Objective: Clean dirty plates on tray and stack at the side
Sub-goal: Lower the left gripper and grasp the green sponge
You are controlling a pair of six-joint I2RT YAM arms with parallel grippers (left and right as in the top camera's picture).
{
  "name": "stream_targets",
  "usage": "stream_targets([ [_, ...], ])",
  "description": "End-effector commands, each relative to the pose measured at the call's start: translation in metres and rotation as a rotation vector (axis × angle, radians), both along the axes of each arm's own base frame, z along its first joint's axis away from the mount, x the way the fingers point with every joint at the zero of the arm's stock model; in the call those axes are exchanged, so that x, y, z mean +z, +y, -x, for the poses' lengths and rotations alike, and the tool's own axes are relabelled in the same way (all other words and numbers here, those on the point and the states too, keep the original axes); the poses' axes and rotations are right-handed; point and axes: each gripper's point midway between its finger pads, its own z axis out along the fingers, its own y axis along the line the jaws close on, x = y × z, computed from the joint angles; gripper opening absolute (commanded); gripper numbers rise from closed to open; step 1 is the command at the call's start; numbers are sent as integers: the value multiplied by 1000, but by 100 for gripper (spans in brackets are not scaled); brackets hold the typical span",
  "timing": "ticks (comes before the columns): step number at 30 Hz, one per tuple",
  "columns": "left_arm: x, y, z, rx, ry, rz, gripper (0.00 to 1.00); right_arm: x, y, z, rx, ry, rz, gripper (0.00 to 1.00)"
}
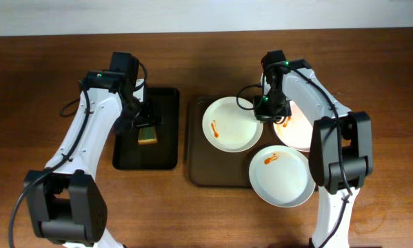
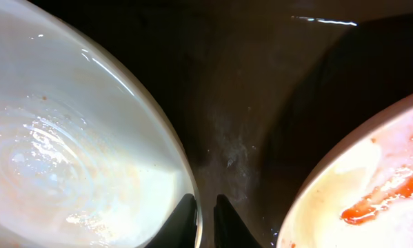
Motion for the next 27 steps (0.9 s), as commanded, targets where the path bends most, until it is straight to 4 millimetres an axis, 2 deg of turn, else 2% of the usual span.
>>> stream_targets([
  [1, 1, 1, -3, -10, -7, -12, 84, -11, -4, 5, 10, 23, 21, 12],
  [27, 1, 5, -3, -7, -9, -34, 85, -15, -1, 5, 16, 16, 20, 10],
])
